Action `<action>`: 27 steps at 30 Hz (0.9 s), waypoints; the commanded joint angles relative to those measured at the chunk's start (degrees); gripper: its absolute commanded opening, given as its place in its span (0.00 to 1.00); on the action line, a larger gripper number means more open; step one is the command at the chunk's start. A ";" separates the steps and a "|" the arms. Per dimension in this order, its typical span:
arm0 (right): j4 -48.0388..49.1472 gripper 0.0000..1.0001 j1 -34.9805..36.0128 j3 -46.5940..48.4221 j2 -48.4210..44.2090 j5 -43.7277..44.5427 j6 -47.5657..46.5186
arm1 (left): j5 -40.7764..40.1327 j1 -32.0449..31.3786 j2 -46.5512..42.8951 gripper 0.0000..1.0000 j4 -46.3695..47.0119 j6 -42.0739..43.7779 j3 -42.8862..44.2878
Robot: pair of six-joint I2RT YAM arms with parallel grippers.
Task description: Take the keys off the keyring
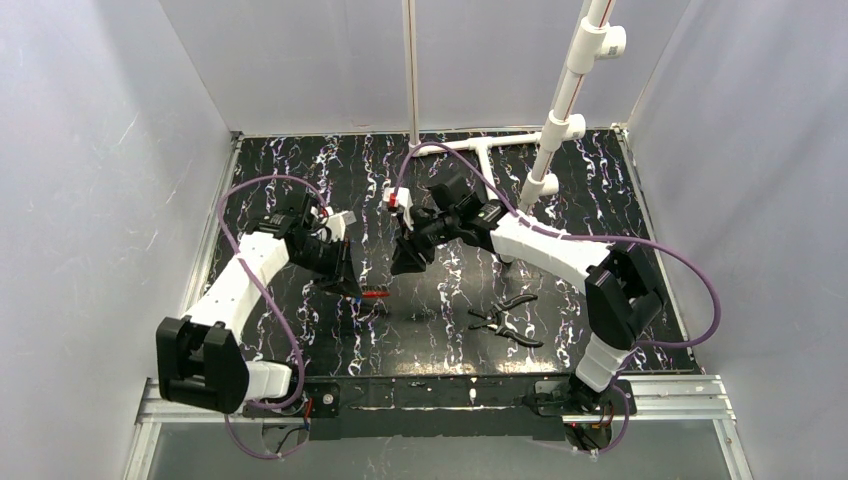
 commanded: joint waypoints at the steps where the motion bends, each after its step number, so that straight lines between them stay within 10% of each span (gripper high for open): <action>1: -2.13 0.47 -0.05 3.46 -0.08 0.83 -3.87 | 12.70 0.37 2.16 0.00 -4.59 -7.53 0.19; 27: -7.64 0.51 -2.23 7.76 1.58 -1.31 -4.83 | 35.18 13.74 1.73 0.00 17.45 -37.60 -16.91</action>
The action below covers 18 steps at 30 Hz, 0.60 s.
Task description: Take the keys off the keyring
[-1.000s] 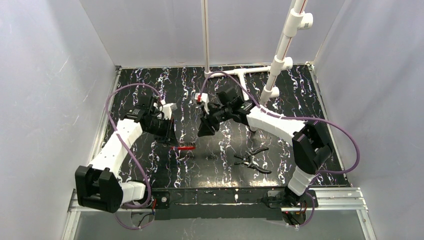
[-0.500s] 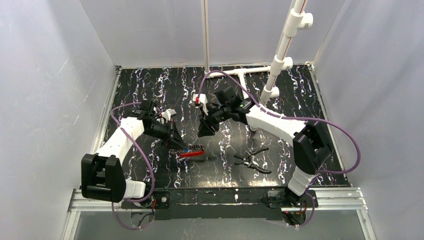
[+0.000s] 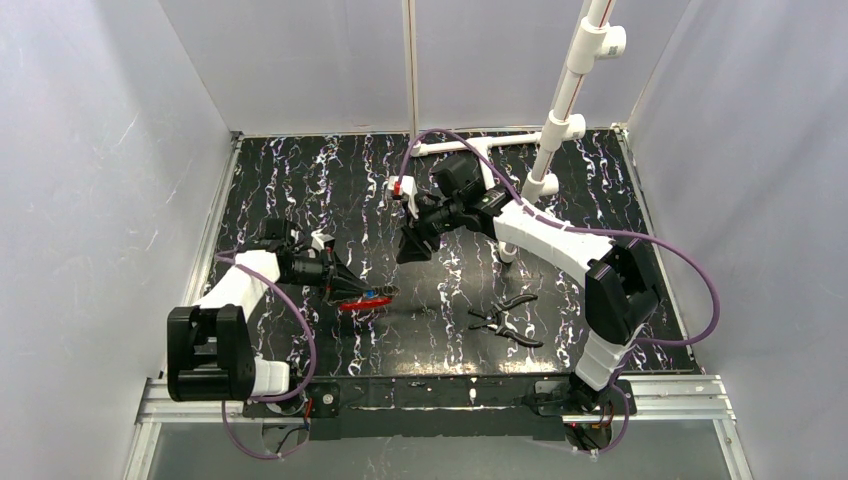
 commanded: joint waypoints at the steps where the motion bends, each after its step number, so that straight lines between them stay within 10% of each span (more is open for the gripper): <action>1: -0.34 0.52 0.05 1.62 -0.15 -1.17 0.08 | 4.57 2.67 -2.06 0.00 4.31 -6.96 -2.40; 10: 6.02 0.52 0.07 -1.64 -0.55 -4.56 5.27 | 3.98 3.53 -7.56 0.00 16.73 -25.70 -8.10; 18: 35.42 0.49 -0.17 -11.06 1.44 -6.29 20.34 | 4.21 3.62 -7.81 0.00 28.17 -39.76 -11.22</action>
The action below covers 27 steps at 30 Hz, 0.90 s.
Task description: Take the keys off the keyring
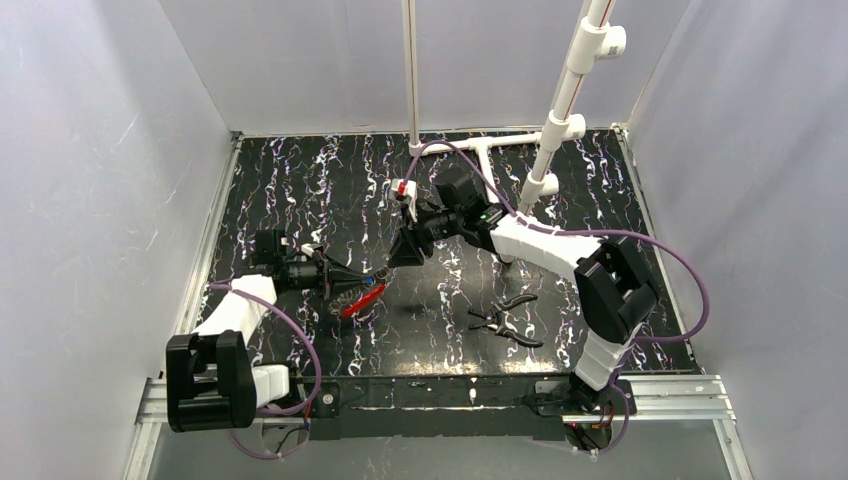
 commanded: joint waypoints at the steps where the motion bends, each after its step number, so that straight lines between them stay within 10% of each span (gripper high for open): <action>1: 22.34 0.49 -0.28 -4.63 1.48 -1.72 10.28 | 3.01 0.23 0.55 0.00 7.20 -9.41 -0.73; 27: 47.97 0.50 4.70 -14.46 4.11 0.23 12.58 | 3.28 0.29 -2.28 0.00 13.89 -14.92 -1.71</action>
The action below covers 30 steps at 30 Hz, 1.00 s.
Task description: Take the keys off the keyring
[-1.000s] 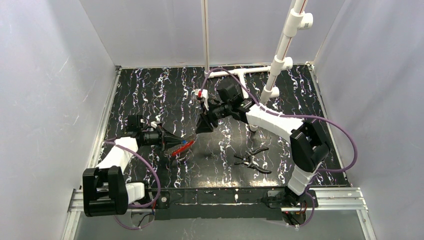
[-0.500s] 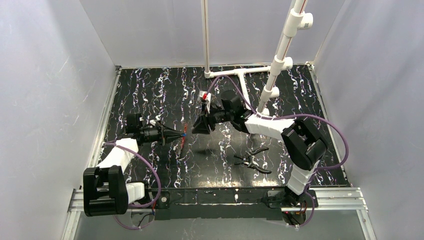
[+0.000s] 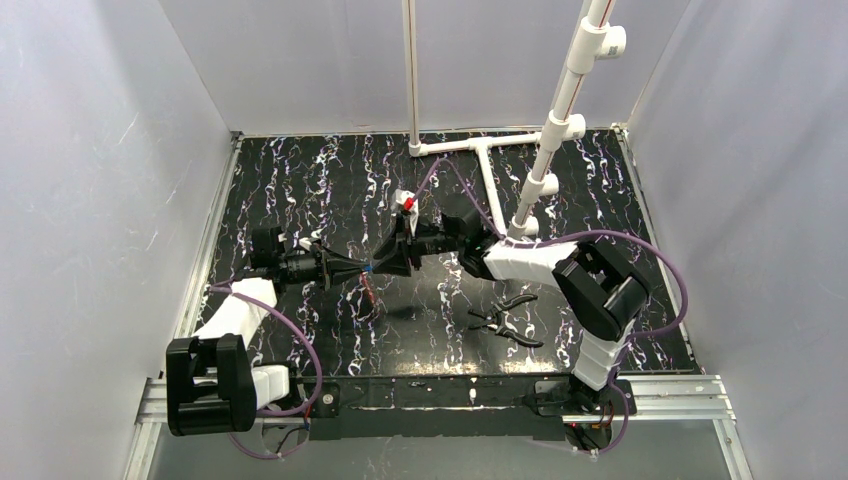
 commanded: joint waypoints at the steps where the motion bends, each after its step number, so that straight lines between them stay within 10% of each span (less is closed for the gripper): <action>1: 3.37 0.50 1.80 1.52 1.91 0.61 -2.36 | 2.80 0.22 -1.56 0.00 0.33 -0.21 -0.22; 30: -12.67 0.44 1.78 9.95 3.27 -2.31 -21.48 | 6.95 -4.10 0.47 0.00 1.79 3.81 4.26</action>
